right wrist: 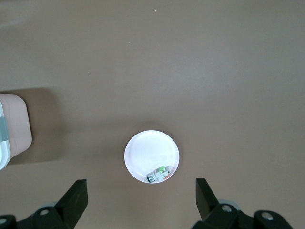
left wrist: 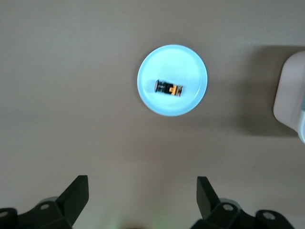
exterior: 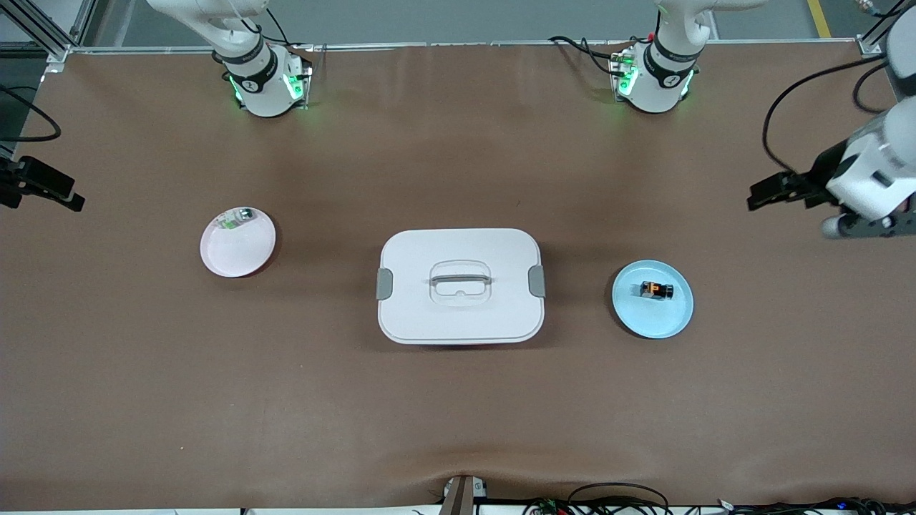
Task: Transfer orange switch to right arm and place
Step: 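Move the left gripper over the switch on the blue plate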
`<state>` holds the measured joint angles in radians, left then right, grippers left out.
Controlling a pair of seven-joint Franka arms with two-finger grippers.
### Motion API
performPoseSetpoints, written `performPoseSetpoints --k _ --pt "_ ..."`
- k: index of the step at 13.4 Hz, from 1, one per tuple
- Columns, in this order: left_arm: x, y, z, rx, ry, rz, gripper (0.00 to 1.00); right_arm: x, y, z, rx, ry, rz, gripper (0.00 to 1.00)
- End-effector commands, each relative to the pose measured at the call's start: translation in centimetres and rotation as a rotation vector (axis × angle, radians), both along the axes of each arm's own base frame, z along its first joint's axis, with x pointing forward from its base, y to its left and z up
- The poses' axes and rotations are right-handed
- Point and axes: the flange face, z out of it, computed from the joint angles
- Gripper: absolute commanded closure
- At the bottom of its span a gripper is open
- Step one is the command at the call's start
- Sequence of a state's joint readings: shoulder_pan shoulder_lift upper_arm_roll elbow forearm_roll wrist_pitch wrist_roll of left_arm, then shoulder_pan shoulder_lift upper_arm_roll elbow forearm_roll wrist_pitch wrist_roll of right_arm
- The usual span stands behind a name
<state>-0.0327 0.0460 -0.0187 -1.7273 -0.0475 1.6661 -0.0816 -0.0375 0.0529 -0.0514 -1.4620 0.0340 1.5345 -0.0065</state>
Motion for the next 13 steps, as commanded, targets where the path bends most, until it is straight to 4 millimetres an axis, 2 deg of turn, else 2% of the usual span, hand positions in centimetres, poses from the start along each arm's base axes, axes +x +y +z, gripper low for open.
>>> performPoseSetpoints --k 1,4,6,10,13 --pt "-0.6 -1.9 -4.9 0.001 -0.036 -0.027 0.00 -0.3 -0.3 0.4 -0.010 -0.012 -0.007 0.00" --pt "-0.6 -2.5 -11.0 -0.002 -0.091 -0.030 0.00 -0.3 -0.4 0.4 -0.010 -0.013 -0.009 0.00" --pt "0.1 -3.9 -14.8 -0.005 -0.072 -0.056 0.00 -0.3 -0.5 0.4 -0.010 -0.014 -0.023 0.00" --pt "2.3 -5.0 -21.4 -0.009 -0.105 -0.082 0.00 -0.2 -0.4 0.4 -0.007 -0.015 -0.075 0.00" --pt "3.1 -5.1 -25.9 0.064 -0.136 -0.199 0.00 -0.2 -0.3 0.4 -0.008 -0.021 -0.074 0.00"
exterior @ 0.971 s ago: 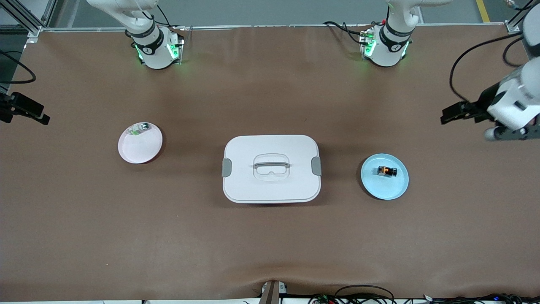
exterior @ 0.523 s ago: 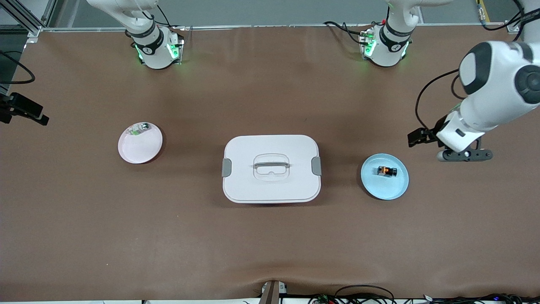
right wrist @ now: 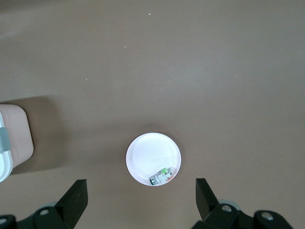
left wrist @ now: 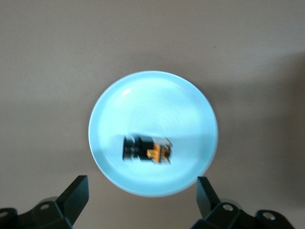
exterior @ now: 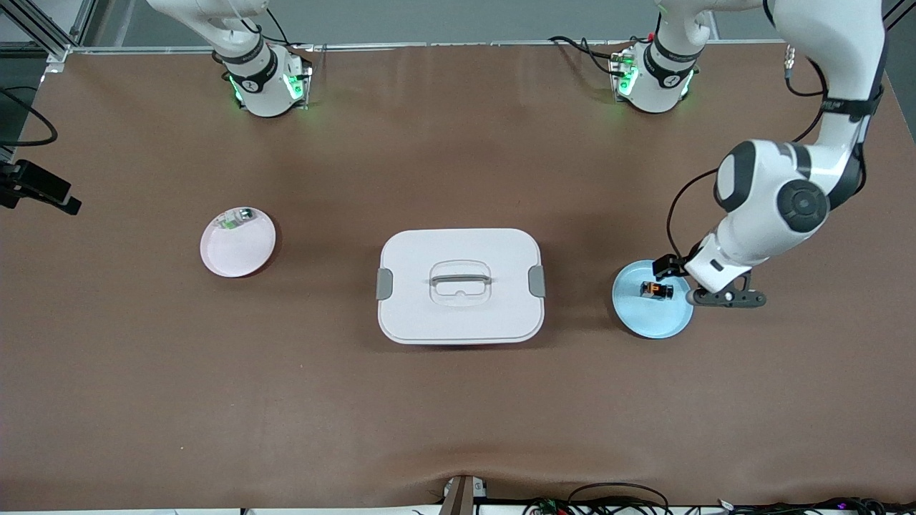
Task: Transfer orange switch to right arm and place
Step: 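Lower the left gripper and grasp the black-orange switch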
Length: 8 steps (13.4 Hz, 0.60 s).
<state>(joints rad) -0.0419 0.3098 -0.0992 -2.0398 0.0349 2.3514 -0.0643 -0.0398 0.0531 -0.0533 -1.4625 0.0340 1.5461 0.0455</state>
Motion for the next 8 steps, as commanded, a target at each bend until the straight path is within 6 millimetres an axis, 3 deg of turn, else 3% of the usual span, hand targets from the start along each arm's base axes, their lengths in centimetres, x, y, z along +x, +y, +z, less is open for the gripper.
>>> performPoseSetpoints --k 1,3,8 --pt "0.8 -0.5 -3.1 0.045 -0.032 -0.078 0.00 -0.3 -0.1 0.3 -0.009 -0.011 -0.017 0.00" --pt "0.6 -2.0 -4.9 0.039 -0.033 -0.087 0.00 -0.3 -0.1 0.3 -0.011 -0.010 -0.001 0.00" --pt "0.0 -3.1 -7.8 0.099 -0.017 -0.131 0.00 -0.4 -0.2 0.4 -0.014 -0.009 0.042 0.00"
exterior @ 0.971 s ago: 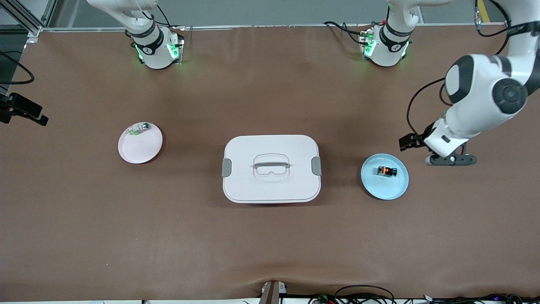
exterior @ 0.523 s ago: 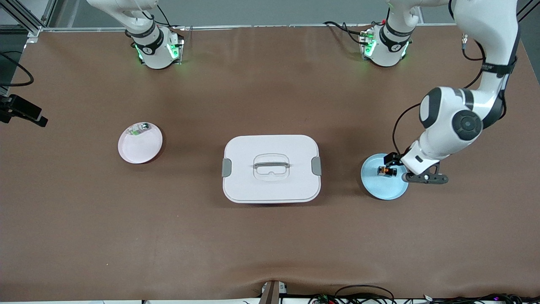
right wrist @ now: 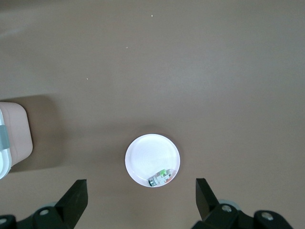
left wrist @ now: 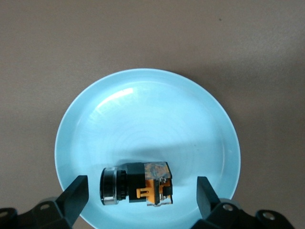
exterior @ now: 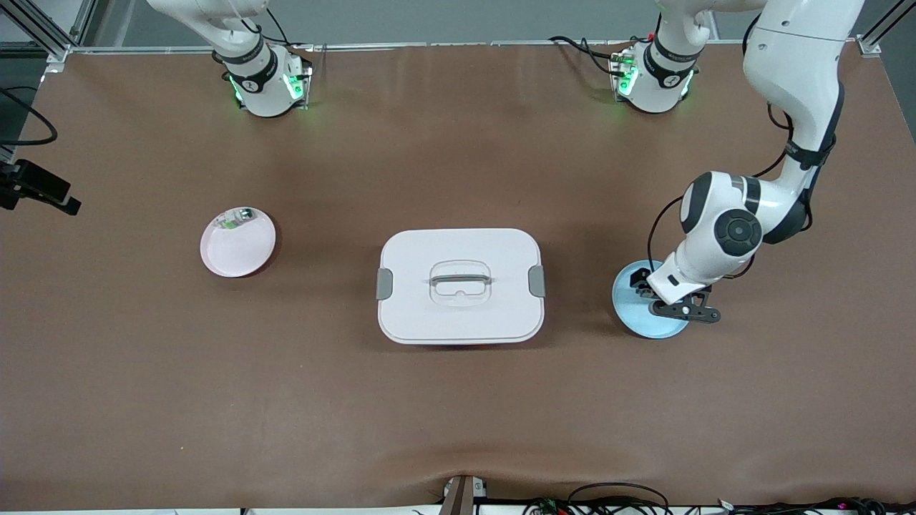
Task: Transfer orange switch to right arm and place
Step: 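Lower the left gripper and grasp the black-orange switch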
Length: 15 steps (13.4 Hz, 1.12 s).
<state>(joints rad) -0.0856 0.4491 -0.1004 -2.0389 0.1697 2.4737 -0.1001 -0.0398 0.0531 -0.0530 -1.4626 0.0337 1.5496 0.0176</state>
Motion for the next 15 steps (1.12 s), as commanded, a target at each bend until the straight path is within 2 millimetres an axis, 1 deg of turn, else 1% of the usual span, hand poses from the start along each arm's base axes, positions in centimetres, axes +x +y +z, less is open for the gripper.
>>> performPoseSetpoints --k 1,3,5,6,8,15 --pt "0.2 -0.1 -0.9 0.054 -0.023 -0.035 0.00 -0.4 -0.2 0.4 -0.023 -0.004 0.020 0.00" --pt "0.0 0.2 -1.7 0.064 -0.013 -0.023 0.00 -0.5 -0.1 0.4 -0.061 0.006 0.045 0.00" --pt "0.0 0.2 -2.2 0.055 -0.024 0.000 0.00 -0.5 -0.1 0.3 -0.059 0.010 0.039 0.00" --pt "-0.2 -0.1 -2.9 0.050 -0.025 0.020 0.00 -0.5 -0.1 0.3 -0.060 0.010 0.032 0.00" --pt "-0.7 -0.1 -3.6 0.049 -0.016 0.027 0.00 -0.5 -0.3 0.4 -0.059 0.007 0.030 0.00" --pt "-1.0 0.3 -4.0 0.052 -0.006 0.032 0.00 -0.5 -0.4 0.2 -0.059 0.010 0.026 0.00"
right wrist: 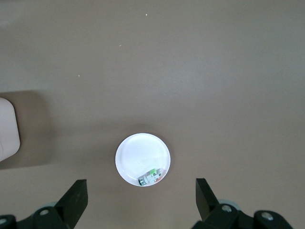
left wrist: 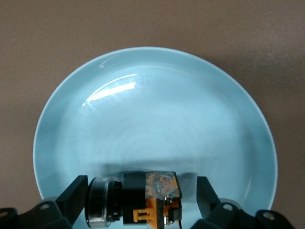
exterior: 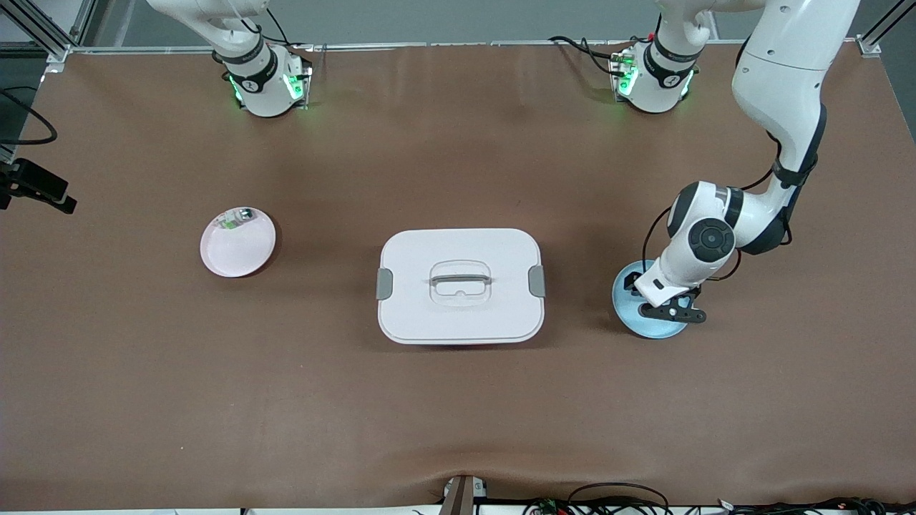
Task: Transfer orange switch to right arm and place
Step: 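Lower the left gripper and grasp the black-orange switch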
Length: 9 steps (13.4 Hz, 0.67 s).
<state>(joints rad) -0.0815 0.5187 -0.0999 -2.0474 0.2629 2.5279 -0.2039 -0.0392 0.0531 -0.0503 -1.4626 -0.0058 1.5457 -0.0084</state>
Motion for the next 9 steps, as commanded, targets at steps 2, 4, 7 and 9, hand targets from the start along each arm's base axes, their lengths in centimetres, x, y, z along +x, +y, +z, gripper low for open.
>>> performPoseSetpoints --k 2,4,7,9 --pt "-0.37 0.26 -0.05 0.011 -0.010 0.006 0.00 -0.34 -0.19 0.11 -0.019 0.006 -0.001 0.00" --pt "-0.37 0.36 -0.06 0.012 -0.009 0.008 0.15 -0.34 -0.19 0.12 -0.019 0.006 -0.001 0.00" --pt "-0.36 0.56 -0.01 0.013 -0.006 0.013 0.63 -0.19 0.15 -0.23 -0.019 0.013 0.005 0.00" --pt "-0.29 0.56 0.12 0.013 -0.008 0.015 0.68 -0.22 0.00 -0.37 -0.017 0.021 0.002 0.00"
